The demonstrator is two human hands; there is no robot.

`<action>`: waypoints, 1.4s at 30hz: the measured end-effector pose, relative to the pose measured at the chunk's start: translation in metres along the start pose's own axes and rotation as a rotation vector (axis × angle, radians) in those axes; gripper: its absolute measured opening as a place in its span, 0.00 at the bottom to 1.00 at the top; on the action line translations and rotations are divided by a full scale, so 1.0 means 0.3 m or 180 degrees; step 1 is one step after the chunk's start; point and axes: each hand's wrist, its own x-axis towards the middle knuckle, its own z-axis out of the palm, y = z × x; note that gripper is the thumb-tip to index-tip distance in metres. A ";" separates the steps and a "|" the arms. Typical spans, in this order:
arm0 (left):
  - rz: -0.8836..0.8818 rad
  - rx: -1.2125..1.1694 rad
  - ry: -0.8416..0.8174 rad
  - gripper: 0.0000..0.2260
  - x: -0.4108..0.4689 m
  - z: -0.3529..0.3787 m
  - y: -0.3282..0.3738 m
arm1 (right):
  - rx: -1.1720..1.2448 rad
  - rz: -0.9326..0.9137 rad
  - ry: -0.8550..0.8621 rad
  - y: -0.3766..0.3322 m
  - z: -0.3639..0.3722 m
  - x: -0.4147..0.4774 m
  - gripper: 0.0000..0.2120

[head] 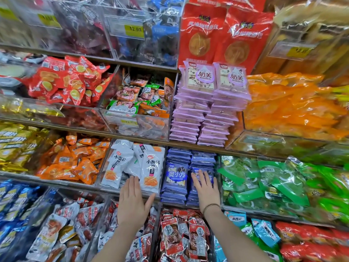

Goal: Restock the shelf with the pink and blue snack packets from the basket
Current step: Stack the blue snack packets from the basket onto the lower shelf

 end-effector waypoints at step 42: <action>-0.0588 -0.0605 -0.2533 0.11 -1.392 0.348 -0.050 | 0.3720 0.2669 -0.1011 0.183 0.710 -1.673 0.07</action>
